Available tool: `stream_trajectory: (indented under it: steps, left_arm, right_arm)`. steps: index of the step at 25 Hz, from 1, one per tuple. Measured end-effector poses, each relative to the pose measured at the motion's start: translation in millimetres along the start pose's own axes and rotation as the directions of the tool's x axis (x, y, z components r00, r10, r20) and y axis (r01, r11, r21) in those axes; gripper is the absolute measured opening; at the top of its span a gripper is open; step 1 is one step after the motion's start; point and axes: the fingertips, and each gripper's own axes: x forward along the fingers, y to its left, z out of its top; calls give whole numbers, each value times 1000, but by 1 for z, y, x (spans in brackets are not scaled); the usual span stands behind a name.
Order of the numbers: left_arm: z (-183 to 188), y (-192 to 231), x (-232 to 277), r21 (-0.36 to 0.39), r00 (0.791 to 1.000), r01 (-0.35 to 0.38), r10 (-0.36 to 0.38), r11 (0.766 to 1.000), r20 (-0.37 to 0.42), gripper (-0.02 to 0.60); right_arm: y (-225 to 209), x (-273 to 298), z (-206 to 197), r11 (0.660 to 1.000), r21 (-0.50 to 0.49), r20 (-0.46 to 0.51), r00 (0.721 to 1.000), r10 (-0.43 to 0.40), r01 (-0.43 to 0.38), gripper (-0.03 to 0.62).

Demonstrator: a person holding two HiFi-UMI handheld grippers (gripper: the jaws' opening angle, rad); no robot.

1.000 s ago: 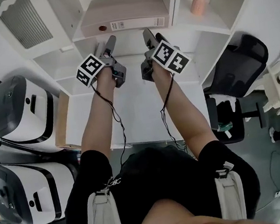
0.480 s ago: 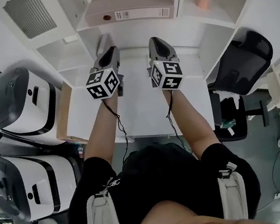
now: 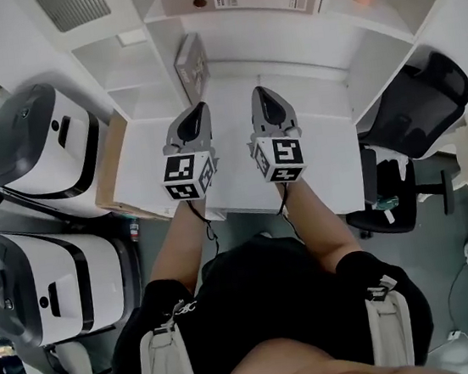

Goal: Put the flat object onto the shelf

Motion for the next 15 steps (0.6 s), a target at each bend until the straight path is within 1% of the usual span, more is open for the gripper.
stream_trajectory:
  steps: [3, 6, 10, 15]
  left_arm:
    - [-13, 3, -21, -31, 999, -27, 26, 999, -30, 18]
    - [-18, 7, -35, -58, 998, -47, 44, 997, -44, 18]
    - [-14, 6, -45, -63, 998, -51, 49, 997, -36, 18]
    - [-10, -4, -48, -57, 999, -37, 36, 998, -18, 18]
  right_arm:
    - [2, -16, -5, 1000, 18, -3, 1000, -3, 3, 2]
    - [5, -27, -3, 1000, 24, 2, 1000, 1, -1, 1]
    - [8, -36, 1, 1000, 29, 3, 1000, 6, -6, 2]
    - [8, -44, 5, 999, 30, 5, 1000, 15, -15, 2]
